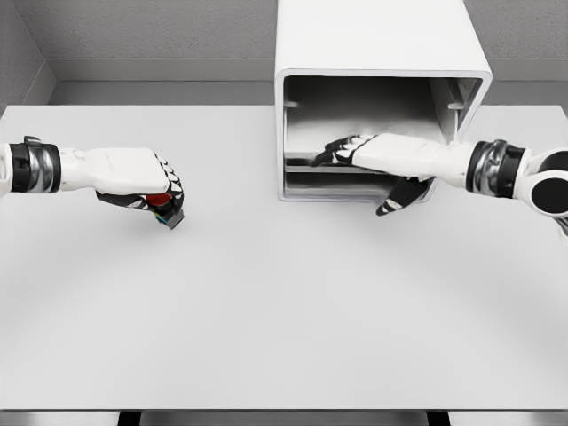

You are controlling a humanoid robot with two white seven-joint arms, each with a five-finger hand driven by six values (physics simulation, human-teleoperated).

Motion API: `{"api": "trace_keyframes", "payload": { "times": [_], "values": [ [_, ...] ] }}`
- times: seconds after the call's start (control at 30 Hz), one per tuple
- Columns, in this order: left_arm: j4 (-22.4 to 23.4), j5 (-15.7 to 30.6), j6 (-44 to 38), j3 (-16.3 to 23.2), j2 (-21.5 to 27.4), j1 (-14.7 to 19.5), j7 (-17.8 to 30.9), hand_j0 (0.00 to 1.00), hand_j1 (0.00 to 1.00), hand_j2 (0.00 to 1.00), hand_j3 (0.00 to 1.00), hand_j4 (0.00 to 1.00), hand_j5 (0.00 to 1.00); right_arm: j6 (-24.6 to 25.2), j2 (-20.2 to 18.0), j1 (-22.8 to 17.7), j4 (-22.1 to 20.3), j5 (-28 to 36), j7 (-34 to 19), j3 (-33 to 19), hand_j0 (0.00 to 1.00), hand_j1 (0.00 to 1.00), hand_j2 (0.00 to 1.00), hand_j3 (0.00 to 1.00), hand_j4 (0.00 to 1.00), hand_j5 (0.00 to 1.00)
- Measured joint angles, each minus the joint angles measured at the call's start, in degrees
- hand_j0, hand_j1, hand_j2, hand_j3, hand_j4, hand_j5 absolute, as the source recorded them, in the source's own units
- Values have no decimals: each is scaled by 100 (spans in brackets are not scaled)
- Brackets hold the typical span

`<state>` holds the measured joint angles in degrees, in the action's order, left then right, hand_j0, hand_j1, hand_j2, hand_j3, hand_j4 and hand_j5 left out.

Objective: Slide open multi-storey tabletop storage cabinets and put open load switch and slide close multi-storey tabletop storage cabinets

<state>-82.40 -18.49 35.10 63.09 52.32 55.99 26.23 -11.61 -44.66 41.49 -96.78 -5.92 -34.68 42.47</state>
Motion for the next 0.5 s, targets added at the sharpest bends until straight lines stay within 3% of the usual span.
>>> {"api": "trace_keyframes", "payload": {
  "times": [0.3,0.5],
  "values": [
    [4,0,2,-1,-5,9,-1,51,51,51,51,51,51,-300,-311,-352,-255,93,-22,-53,100,100,100,100,100,100],
    [4,2,2,0,-5,9,-1,51,51,51,51,51,51,-878,-586,-668,-363,123,-28,-572,100,100,100,100,100,100]
  ]
}}
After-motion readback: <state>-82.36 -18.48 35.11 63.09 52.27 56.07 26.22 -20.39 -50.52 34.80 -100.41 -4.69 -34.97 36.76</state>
